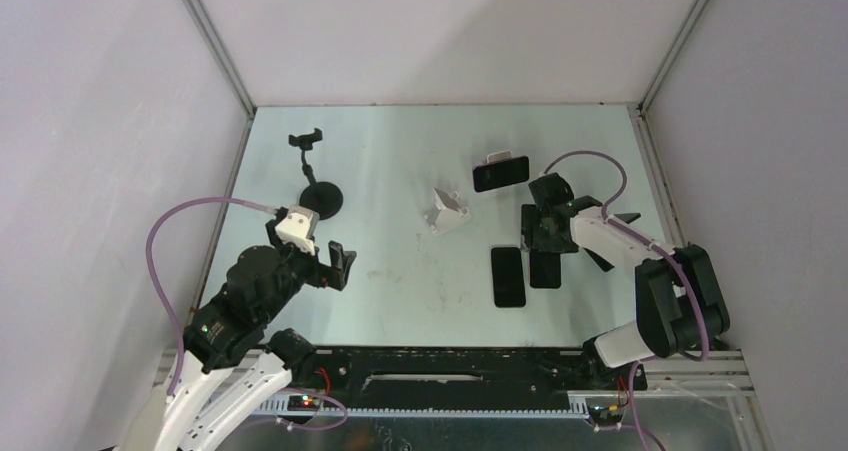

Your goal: Remove the phone from the phone stand

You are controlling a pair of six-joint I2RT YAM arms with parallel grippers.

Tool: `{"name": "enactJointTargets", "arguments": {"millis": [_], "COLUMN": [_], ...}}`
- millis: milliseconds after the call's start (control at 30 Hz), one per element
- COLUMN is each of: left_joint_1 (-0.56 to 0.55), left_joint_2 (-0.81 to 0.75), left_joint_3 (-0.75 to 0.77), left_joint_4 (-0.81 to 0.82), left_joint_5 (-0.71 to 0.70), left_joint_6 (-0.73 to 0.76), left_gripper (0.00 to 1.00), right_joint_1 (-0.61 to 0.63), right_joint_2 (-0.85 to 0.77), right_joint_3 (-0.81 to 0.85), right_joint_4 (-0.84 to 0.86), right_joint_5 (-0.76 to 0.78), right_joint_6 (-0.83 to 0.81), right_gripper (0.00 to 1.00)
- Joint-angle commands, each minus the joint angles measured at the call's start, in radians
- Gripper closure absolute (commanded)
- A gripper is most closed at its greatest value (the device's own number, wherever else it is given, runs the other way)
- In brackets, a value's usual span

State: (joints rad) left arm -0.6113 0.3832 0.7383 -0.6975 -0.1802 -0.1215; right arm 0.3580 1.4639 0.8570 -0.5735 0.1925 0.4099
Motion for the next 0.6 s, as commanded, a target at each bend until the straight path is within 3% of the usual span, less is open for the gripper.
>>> {"name": "enactJointTargets", "arguments": {"millis": [0,567], "left_joint_1": [-0.004,-0.004], "left_joint_2": [0.006,0.013], "left_joint_3": [-0.003,-0.002], "left_joint_4": [0.032,0.031], "left_joint_5": [0.008,0.011], "left_joint_6": [0.019,0.020], "left_gripper": [0.00,0.00], "right_joint_1": [0.005,0.032], "right_joint_2": [0.019,0.133], "right_joint_3": [-0.004,-0.006], "right_joint_4": [0.002,-0.090], "right_joint_5": [-0.010,-0.019], "right_joint_6": [-0.002,0.005], "right_gripper": [0.63,0.54]}}
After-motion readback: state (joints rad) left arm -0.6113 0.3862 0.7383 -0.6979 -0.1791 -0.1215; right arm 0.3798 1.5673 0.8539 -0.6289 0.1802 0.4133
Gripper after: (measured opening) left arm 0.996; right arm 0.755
